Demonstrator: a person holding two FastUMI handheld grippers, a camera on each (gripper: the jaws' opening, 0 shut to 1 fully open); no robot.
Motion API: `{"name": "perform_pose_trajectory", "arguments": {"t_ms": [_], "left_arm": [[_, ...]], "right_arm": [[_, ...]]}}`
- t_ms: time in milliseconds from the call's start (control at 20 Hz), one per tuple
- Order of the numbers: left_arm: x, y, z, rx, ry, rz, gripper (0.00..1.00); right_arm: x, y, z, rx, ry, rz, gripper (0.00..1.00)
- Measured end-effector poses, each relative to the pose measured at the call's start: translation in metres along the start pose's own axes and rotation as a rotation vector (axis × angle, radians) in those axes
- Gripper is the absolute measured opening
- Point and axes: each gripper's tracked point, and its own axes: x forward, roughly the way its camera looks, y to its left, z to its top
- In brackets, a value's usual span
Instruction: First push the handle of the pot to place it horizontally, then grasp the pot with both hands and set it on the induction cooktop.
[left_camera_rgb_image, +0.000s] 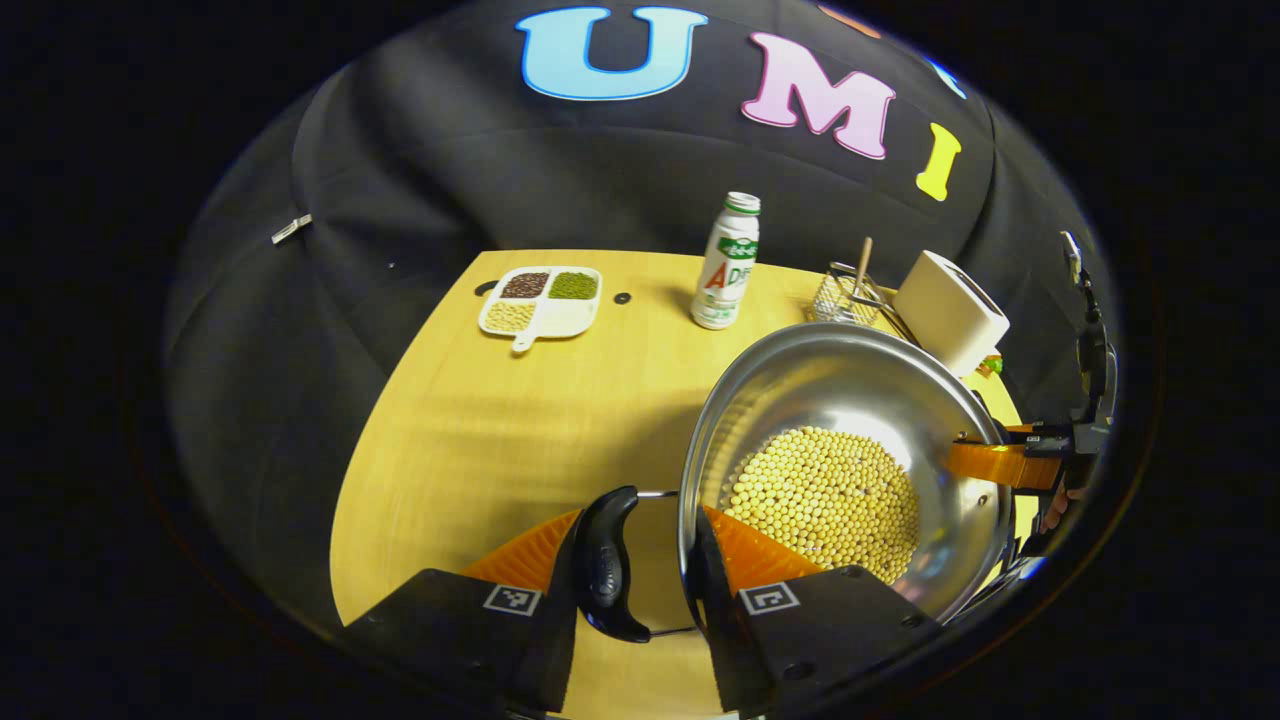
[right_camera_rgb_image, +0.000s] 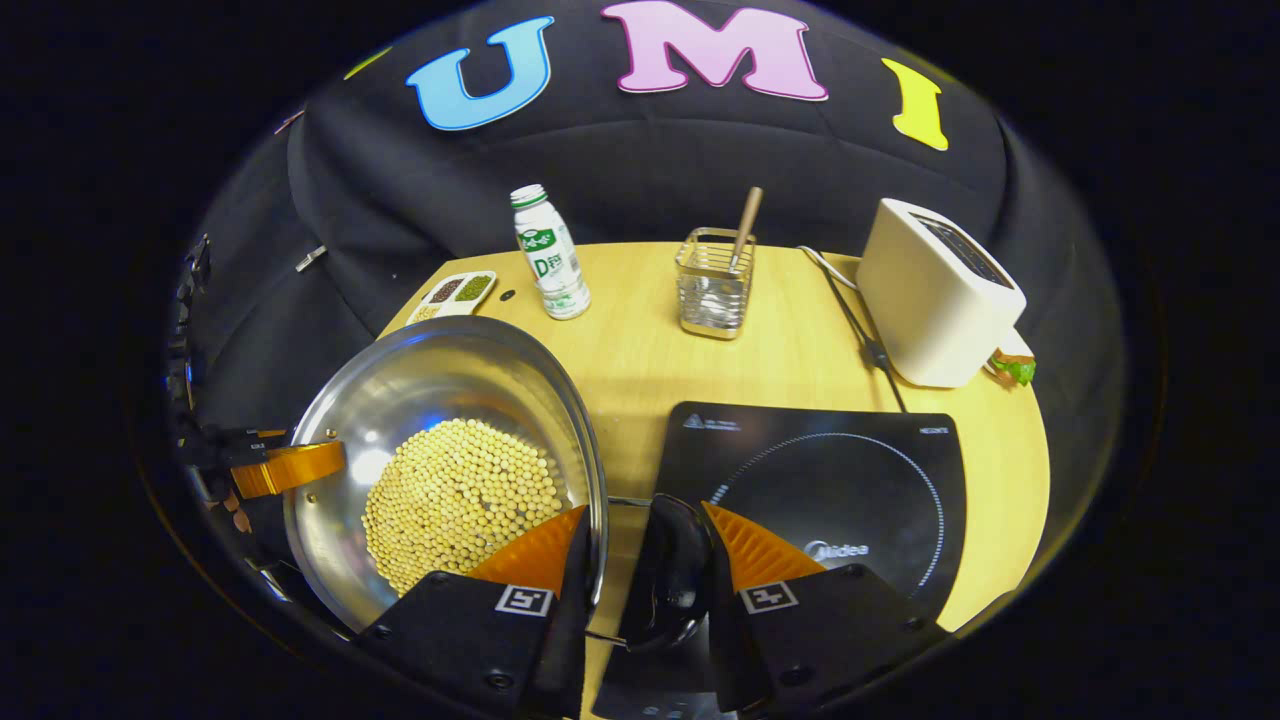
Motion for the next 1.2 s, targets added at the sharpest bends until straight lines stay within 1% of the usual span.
{"name": "perform_pose_trajectory", "arguments": {"t_ms": [150,200,250,700,1000,1200], "left_arm": [[0.0,-0.039,0.002,0.024,0.003,-0.022,0.57],[0.001,-0.052,0.004,0.03,0.003,-0.029,0.57],[0.002,-0.065,0.006,0.038,0.002,-0.036,0.57],[0.026,-0.17,0.012,0.1,0.015,-0.093,0.58],[0.043,-0.222,0.01,0.124,0.018,-0.111,0.57],[0.054,-0.249,0.01,0.13,0.015,-0.118,0.57]], "right_arm": [[-0.015,-0.036,-0.003,0.023,0.005,-0.019,0.53],[-0.02,-0.049,-0.002,0.029,0.003,-0.024,0.48],[-0.023,-0.06,-0.003,0.036,0.003,-0.03,0.53],[-0.044,-0.16,-0.014,0.097,0.005,-0.087,0.53],[-0.048,-0.212,-0.022,0.126,0.005,-0.11,0.53],[-0.047,-0.238,-0.022,0.129,0.002,-0.117,0.53]]}}
